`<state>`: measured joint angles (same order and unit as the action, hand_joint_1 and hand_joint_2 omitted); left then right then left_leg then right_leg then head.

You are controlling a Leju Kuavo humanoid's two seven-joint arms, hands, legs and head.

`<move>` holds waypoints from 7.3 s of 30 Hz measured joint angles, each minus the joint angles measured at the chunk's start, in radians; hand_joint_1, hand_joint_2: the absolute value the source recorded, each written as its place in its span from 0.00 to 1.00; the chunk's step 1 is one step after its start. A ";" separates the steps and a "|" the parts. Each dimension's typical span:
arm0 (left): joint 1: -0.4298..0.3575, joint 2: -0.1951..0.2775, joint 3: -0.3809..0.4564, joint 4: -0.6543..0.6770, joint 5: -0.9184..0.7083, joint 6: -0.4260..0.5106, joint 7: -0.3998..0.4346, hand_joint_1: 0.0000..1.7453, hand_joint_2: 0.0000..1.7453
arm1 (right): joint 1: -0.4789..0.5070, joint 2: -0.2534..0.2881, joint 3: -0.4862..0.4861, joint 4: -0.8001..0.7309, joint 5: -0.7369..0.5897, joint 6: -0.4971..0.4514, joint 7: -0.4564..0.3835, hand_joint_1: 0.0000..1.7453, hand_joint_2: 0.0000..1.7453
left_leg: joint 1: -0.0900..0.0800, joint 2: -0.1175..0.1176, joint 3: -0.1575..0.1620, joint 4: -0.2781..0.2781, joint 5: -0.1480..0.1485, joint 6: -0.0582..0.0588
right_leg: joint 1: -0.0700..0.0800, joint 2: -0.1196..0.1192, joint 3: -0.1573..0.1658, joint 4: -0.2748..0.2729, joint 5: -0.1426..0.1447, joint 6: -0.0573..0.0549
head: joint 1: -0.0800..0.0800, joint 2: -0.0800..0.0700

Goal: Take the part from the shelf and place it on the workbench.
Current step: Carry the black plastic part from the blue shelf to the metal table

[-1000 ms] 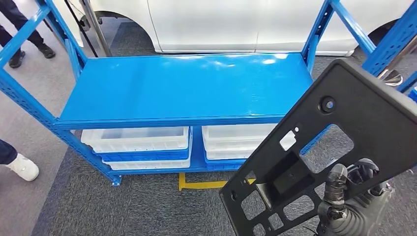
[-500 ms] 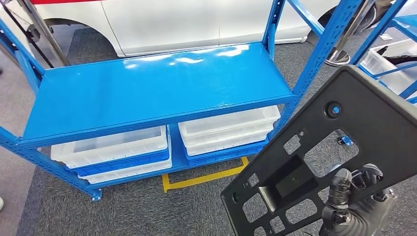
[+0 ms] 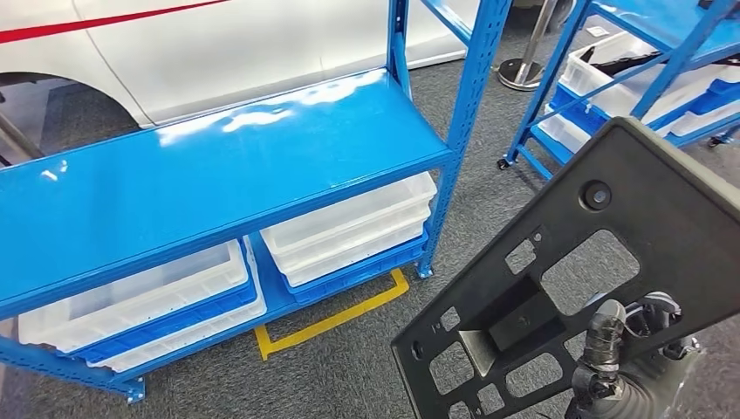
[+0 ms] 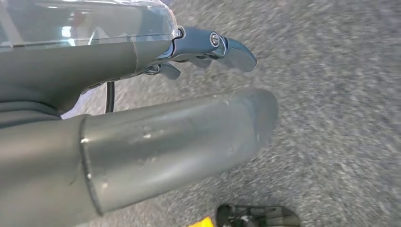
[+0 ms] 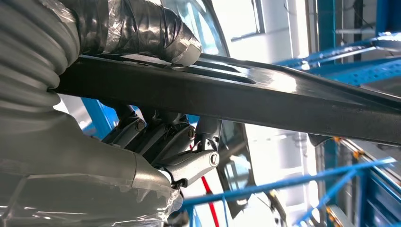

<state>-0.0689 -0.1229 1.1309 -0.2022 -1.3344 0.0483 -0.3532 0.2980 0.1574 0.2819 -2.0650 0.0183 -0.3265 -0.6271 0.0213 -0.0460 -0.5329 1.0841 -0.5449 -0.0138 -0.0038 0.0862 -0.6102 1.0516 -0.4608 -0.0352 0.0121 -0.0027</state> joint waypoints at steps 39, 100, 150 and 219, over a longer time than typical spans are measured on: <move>-0.001 -0.005 0.016 0.000 -0.009 0.001 0.000 0.00 0.00 | 0.001 0.006 -0.003 -0.008 0.000 0.003 0.001 1.00 1.00 | 0.001 0.036 0.008 -0.067 0.032 0.039 | -0.002 -0.051 -0.085 0.145 -0.075 0.056 | 0.006 0.000; -0.004 -0.001 0.019 -0.002 -0.009 -0.001 -0.005 0.00 0.00 | 0.006 0.009 -0.003 -0.008 0.002 -0.005 0.006 1.00 1.00 | -0.003 0.014 -0.011 -0.054 0.036 0.038 | 0.001 0.018 -0.015 0.030 -0.029 0.040 | 0.007 0.000; 0.001 0.005 0.023 -0.002 -0.009 -0.004 -0.004 0.00 0.00 | 0.006 0.010 -0.003 0.000 0.007 -0.015 0.006 1.00 1.00 | 0.002 0.053 -0.088 0.184 -0.113 -0.001 | 0.005 -0.060 0.022 -0.030 0.000 0.000 | 0.009 0.000; 0.003 0.006 0.034 -0.003 -0.012 -0.012 -0.005 0.00 0.00 | 0.006 0.015 -0.003 0.009 0.038 -0.076 0.037 1.00 1.00 | -0.008 0.044 -0.029 -0.050 0.053 0.027 | 0.004 -0.063 0.047 -0.017 -0.030 0.030 | 0.013 0.000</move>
<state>-0.0656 -0.1167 1.1646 -0.2050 -1.3460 0.0361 -0.3578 0.3038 0.1726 0.2792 -2.0562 0.0564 -0.4026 -0.5904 0.0132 -0.0023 -0.5624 1.0337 -0.4916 0.0136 0.0001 0.0234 -0.5630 1.0349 -0.4910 -0.0047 0.0254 -0.0027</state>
